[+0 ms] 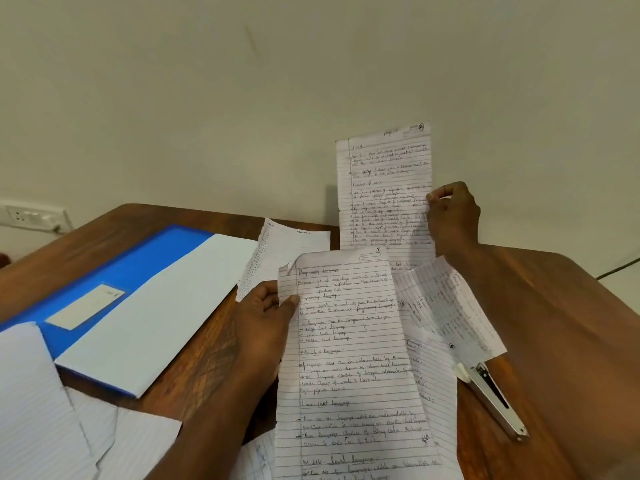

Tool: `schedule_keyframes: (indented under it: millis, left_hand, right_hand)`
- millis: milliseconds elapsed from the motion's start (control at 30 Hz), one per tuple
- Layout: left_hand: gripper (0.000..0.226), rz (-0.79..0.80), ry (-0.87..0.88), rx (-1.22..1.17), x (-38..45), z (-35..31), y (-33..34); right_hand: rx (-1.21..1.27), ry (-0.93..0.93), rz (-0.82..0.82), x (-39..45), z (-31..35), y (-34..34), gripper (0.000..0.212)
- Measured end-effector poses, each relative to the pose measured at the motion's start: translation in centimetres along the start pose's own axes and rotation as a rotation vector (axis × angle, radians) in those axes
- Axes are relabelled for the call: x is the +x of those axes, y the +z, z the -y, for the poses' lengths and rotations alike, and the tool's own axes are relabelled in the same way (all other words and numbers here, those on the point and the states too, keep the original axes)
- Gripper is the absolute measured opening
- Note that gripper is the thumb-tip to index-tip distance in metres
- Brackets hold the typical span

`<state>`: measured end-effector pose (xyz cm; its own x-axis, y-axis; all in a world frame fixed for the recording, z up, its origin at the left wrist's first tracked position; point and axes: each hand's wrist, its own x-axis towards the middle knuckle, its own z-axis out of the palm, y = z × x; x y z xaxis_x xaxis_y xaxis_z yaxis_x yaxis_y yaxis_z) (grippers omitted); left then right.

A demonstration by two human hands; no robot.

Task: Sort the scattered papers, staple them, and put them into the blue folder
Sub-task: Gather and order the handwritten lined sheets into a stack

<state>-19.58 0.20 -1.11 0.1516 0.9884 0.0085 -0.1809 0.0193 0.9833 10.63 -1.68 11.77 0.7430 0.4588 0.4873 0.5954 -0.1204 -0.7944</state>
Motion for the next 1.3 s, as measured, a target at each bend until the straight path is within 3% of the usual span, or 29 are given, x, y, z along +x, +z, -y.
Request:
schedule_keyframes:
  millis: [600,1000,1067,1167,1300]
  left_hand:
    - [0.021,0.014,0.0,-0.004,0.0,-0.2,0.0]
    - [0.026,0.1,-0.091,-0.163,-0.1,-1.0,-0.8]
    - [0.028,0.119,-0.117,-0.217,-0.1,-1.3,-1.1]
    - [0.026,0.126,-0.129,-0.274,-0.3,-1.8,-1.2]
    - [0.026,0.101,-0.147,-0.308,-0.2,-2.0,-1.3]
  right_hand:
    - [0.253,-0.034,-0.11,0.5,5.6,-8.6,0.007]
    - [0.212,0.132,-0.074,-4.5,3.7,-12.2,0.008]
    - [0.182,0.233,-0.028,-6.0,2.8,-12.3,0.006]
    - [0.159,0.387,0.171,-9.1,1.3,-12.0,0.011]
    - [0.067,0.475,0.355,-13.1,-1.3,-11.1,0.01]
